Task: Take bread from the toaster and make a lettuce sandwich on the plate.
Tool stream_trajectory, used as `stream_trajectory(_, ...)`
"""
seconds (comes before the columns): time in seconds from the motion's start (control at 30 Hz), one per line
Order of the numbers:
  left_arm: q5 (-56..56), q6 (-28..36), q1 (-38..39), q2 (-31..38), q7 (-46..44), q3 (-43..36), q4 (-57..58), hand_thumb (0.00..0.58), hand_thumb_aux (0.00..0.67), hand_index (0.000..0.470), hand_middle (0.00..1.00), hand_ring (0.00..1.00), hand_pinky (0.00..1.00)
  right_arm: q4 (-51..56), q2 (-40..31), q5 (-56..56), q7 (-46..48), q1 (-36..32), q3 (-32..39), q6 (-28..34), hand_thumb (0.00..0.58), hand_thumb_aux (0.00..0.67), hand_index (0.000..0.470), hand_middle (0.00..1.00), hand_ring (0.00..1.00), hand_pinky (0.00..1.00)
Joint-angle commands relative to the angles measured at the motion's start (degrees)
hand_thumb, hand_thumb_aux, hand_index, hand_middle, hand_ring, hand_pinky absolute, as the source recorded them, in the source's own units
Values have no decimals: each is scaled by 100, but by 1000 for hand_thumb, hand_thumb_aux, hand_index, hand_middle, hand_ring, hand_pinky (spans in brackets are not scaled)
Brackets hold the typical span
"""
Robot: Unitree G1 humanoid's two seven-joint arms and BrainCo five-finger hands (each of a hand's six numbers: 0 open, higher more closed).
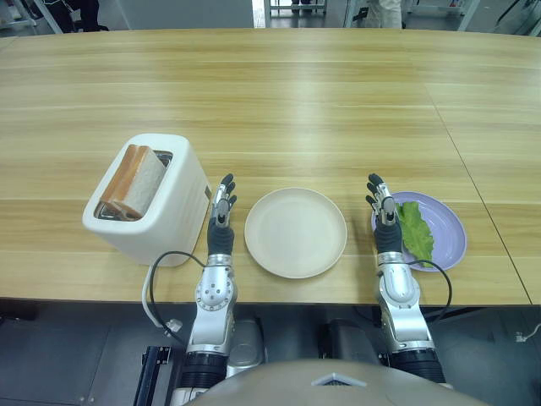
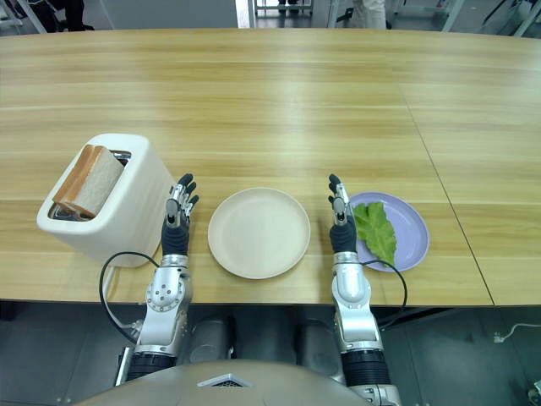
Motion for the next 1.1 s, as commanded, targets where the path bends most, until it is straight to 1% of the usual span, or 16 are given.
stream_trajectory(0.03,-23,102,8,-37,-2,-6,30,0,0,0,0,0,0,33,25,73,44,-32,-9,107,0,0,0,0,0,0)
stream_trajectory(0.37,-6,110,17,-25,4,0,54,0,0,0,0,0,0,48,21,86,60,-25,-16,132,0,0,0,0,0,0)
stream_trajectory(0.43,151,150,13,34,57,-7,-47,0,0,0,0,0,0,41,22,87,57,-16,-8,131,0,0,0,0,0,0)
stream_trajectory(0.67,1915,609,-30,594,325,-147,-1596,0,0,0,0,0,0,59,66,50,5,16,17,125,0,0,0,0,0,0)
stream_trajectory(0.77,2410,838,61,678,380,-190,-2071,0,0,0,0,0,0,74,87,33,0,26,41,127,0,0,0,0,0,0)
stream_trajectory(0.83,2552,1082,80,682,392,-90,-2319,0,0,0,0,0,0,62,94,30,-8,47,43,128,0,0,0,0,0,0)
stream_trajectory(0.97,3083,1580,-29,909,350,172,-2702,0,0,0,0,0,0,7,104,26,-52,139,6,124,0,0,0,0,0,0)
stream_trajectory(1.1,3775,1981,-198,1339,405,556,-2968,0,0,0,0,0,0,-35,107,27,-86,194,-19,123,0,0,0,0,0,0)
